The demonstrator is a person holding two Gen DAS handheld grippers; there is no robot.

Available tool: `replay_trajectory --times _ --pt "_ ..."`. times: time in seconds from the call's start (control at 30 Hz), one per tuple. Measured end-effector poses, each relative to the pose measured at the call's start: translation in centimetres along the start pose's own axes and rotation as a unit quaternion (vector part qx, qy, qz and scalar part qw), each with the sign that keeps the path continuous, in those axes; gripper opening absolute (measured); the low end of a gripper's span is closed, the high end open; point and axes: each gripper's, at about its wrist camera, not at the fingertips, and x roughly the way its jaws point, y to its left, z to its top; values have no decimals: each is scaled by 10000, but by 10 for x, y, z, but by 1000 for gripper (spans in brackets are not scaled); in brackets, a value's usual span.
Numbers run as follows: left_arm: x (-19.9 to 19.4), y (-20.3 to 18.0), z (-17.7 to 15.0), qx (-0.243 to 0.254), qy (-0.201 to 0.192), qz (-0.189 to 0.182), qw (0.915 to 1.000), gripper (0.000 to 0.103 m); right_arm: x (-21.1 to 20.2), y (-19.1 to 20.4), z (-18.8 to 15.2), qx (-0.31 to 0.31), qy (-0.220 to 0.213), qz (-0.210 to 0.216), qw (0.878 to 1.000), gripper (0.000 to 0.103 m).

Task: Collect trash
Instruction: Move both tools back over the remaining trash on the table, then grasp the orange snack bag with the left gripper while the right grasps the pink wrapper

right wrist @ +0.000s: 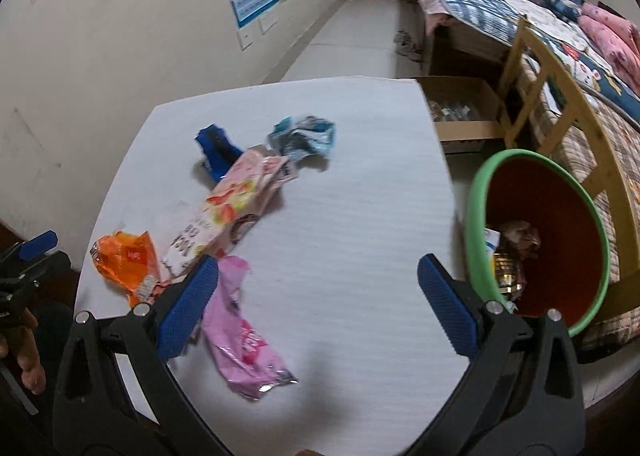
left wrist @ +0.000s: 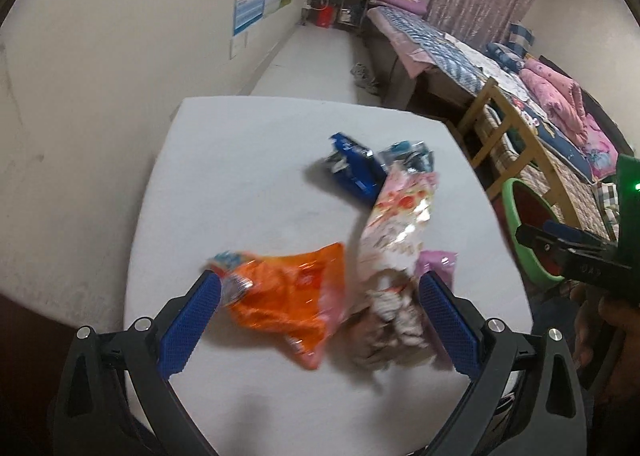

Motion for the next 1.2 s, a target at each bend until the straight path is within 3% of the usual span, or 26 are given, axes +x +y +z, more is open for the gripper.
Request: replay_trajectory --times 0.3,0.83,1.03,1.1,1.2 --pt "12 29 -15 -264 254 57 9993 95 15 37 -14 -376 240 133 9989 98" --pt "53 49 -25 -961 749 34 9925 95 43 48 -28 -365 578 303 9972 97" --pt "75 50 -23 -1142 932 34 9891 94 60 45 -24 -229 735 349 9964 87" --pt "79 52 -24 -1253 954 -2 9875 94 69 44 -23 -156 832 411 9956 79" --pt "86 55 -24 -1391 999 -78 9852 88 81 44 -21 -107 957 489 9941 71"
